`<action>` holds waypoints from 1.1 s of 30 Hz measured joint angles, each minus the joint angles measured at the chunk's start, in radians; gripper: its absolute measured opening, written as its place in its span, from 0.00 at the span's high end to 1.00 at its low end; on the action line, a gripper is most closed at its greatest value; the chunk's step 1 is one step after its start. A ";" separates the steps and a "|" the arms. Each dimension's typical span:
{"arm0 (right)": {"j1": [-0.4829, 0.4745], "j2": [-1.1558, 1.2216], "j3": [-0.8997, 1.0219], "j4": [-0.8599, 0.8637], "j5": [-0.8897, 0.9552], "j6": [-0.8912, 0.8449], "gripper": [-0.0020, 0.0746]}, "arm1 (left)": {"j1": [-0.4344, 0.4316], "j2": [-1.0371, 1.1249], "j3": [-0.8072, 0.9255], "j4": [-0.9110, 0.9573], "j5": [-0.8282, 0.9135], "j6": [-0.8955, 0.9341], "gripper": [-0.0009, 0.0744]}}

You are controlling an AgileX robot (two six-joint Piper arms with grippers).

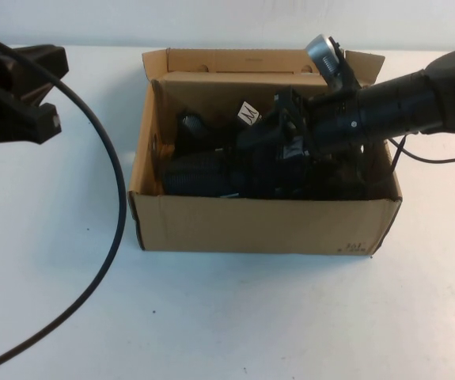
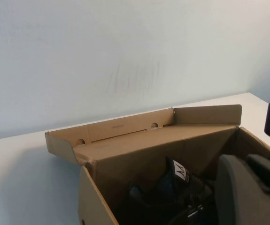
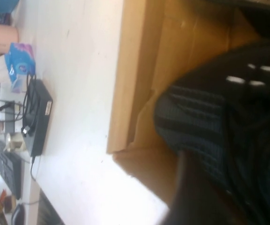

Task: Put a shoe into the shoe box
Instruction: Place the shoe in the shoe box

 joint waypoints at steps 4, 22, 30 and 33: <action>0.000 0.000 -0.032 -0.002 0.021 -0.004 0.44 | 0.000 0.000 0.000 0.007 0.006 -0.006 0.99; 0.002 0.030 -0.082 -0.093 0.071 0.053 0.44 | 0.000 0.000 0.000 0.011 0.019 -0.021 0.99; 0.039 0.080 -0.086 -0.077 0.035 0.079 0.44 | 0.000 0.000 0.000 0.011 0.019 -0.021 0.99; 0.043 0.085 -0.086 -0.133 0.031 0.105 0.44 | 0.000 0.000 0.000 0.011 0.019 -0.021 0.99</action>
